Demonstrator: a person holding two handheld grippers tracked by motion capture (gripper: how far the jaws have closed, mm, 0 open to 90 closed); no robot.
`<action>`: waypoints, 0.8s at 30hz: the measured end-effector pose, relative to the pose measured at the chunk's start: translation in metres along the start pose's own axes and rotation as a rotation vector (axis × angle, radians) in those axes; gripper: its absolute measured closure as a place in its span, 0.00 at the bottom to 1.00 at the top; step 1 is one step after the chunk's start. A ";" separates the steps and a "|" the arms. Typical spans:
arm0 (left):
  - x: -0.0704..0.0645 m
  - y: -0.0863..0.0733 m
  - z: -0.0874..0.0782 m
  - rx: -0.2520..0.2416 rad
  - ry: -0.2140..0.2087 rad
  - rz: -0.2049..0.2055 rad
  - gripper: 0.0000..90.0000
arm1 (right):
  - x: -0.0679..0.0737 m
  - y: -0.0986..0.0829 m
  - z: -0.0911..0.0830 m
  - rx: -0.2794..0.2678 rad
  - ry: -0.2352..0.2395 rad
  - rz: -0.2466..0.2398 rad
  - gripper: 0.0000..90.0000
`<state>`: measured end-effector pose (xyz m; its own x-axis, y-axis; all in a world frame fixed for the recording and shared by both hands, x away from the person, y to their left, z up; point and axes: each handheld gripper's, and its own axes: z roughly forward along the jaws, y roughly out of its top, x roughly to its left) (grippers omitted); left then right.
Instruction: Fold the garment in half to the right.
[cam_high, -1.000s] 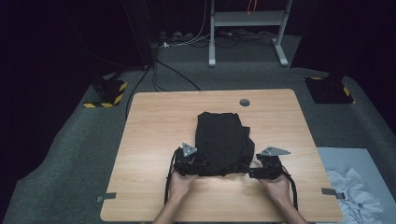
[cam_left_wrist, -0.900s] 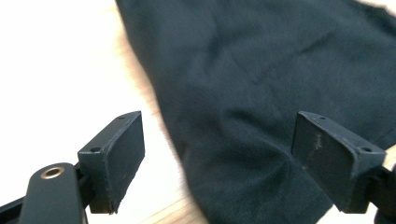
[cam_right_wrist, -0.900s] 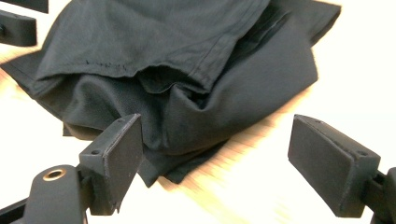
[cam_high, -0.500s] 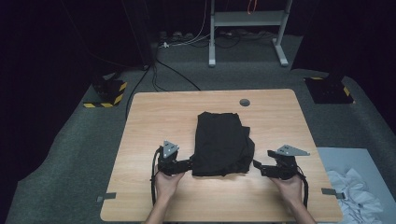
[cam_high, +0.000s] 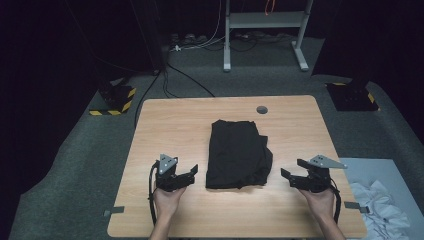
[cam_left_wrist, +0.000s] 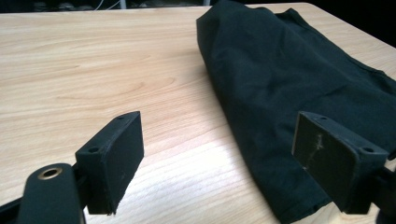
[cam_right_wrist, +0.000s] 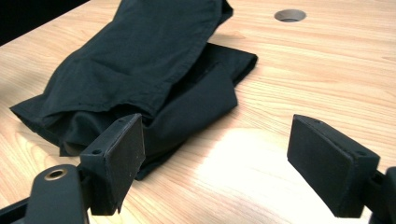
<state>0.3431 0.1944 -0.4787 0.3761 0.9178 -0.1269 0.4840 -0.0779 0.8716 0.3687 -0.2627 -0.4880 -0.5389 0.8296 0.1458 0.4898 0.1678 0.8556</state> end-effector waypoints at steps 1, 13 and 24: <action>0.001 -0.001 -0.001 -0.002 0.001 -0.005 0.19 | -0.001 -0.001 -0.001 0.000 -0.005 0.003 0.21; 0.013 -0.012 -0.013 -0.005 0.030 -0.021 0.17 | -0.016 -0.012 -0.014 0.000 -0.046 0.028 0.21; 0.021 -0.029 -0.008 0.064 0.060 -0.022 0.18 | -0.022 -0.024 -0.012 0.036 -0.089 0.025 0.21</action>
<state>0.3307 0.2191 -0.5024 0.3180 0.9410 -0.1158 0.5417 -0.0801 0.8367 0.3610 -0.2916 -0.5058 -0.4644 0.8774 0.1205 0.5270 0.1644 0.8338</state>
